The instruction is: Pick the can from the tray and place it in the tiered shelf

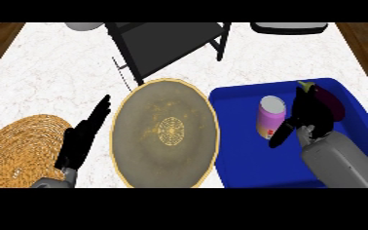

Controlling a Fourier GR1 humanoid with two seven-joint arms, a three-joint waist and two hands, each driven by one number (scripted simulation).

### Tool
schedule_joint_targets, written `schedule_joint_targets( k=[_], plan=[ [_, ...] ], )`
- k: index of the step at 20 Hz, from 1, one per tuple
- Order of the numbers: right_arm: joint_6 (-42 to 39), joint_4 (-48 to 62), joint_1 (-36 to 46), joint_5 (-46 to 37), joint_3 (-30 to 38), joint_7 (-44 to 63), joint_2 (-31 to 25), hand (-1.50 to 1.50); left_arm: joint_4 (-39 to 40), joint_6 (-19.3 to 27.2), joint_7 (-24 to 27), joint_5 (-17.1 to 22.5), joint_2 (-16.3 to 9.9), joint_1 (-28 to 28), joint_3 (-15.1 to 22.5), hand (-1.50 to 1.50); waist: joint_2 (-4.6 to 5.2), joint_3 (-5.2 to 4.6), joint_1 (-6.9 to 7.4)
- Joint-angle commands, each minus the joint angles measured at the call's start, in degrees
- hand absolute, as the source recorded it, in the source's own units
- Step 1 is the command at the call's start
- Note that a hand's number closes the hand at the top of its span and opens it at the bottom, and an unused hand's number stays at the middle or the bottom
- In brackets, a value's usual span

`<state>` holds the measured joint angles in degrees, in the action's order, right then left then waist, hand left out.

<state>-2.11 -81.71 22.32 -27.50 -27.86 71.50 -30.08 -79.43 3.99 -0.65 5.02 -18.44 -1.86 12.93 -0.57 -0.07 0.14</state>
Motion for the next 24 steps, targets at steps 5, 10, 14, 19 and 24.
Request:
schedule_joint_targets(
  k=[5, 10, 14, 19, 24],
  plan=[
    [-4.8, 2.0, -0.2, -5.5, 0.8, 13.7, 6.8, -1.5, -0.5, 0.0, -1.9, -0.4, -0.5, 1.4, -0.5, 0.0, 0.19, -0.08, -0.49],
    [-3.6, 5.5, 0.9, -8.6, 1.9, 13.7, 11.9, -1.5, -0.7, -2.8, -0.9, 1.3, -1.3, 3.0, -1.4, 0.0, 0.48, -0.01, 0.54],
    [-9.5, 1.6, -0.8, -6.8, 3.1, 9.1, 9.5, 1.5, -1.6, -1.0, -1.5, -0.9, -0.1, 2.4, -0.9, 0.0, 0.45, 0.04, -0.06],
    [-4.9, 6.6, 0.8, -12.0, 5.0, 6.6, 12.4, 1.5, -2.9, -2.6, -3.8, 0.0, -0.8, 1.7, -2.2, 0.0, 0.52, 0.08, 0.43],
    [-7.9, 3.8, 2.0, -16.5, 5.8, 7.1, 11.1, 1.5, 2.3, -1.1, 1.2, -2.7, 2.6, 2.1, -0.7, 0.0, 0.52, 0.0, -0.16]
  ],
)
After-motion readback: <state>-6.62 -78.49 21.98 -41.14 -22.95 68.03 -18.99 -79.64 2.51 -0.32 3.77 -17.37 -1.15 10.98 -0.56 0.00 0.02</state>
